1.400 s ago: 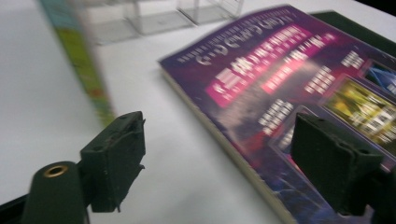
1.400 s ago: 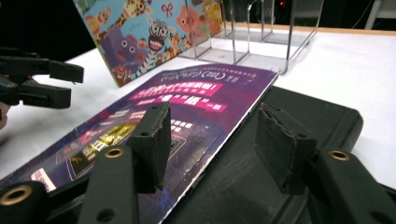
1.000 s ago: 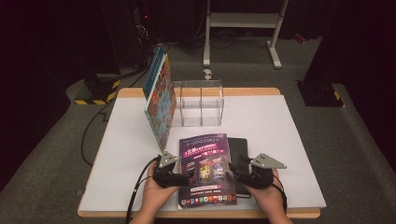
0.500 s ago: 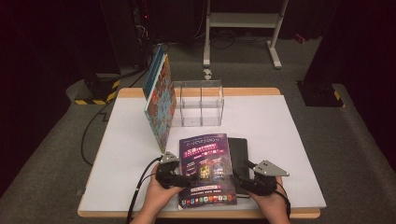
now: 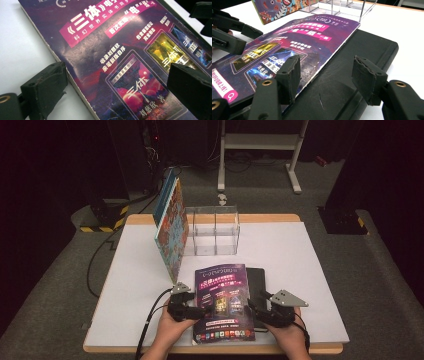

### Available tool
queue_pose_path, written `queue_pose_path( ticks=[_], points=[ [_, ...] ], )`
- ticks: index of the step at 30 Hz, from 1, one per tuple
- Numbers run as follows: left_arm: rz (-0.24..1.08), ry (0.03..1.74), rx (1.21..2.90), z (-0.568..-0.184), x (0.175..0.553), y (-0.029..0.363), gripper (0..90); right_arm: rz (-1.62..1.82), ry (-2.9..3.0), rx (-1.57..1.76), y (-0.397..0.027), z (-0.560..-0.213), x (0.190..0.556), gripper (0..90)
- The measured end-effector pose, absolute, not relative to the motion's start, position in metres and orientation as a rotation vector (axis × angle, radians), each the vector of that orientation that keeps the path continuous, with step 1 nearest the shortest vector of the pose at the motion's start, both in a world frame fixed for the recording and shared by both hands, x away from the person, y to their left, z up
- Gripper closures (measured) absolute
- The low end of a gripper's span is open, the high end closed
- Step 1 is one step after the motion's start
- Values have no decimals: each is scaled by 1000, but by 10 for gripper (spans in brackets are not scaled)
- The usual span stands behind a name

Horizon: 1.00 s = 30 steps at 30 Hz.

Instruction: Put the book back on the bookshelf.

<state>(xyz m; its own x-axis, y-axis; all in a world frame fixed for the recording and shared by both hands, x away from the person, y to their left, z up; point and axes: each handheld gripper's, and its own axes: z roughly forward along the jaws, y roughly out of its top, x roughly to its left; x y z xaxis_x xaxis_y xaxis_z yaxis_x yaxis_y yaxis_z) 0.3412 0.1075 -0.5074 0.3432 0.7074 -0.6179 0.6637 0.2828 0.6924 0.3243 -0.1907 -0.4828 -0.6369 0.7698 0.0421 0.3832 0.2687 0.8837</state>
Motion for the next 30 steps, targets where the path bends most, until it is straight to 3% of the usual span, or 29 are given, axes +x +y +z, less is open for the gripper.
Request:
queue_pose_path(
  ticks=[10, 21, 30],
  points=[
    [-1, 1287, 1416, -503, 336, 93, 56, 1313, 2142, 1071, -194, -484, 327, 396],
    [36, 1192, 1435, -488, 329, 85, 63, 1294, 2116, 1125, -203, -487, 333, 394],
    [88, 1241, 1437, -501, 332, 92, 54, 1294, 2113, 1130, -204, -487, 332, 393]
  ],
)
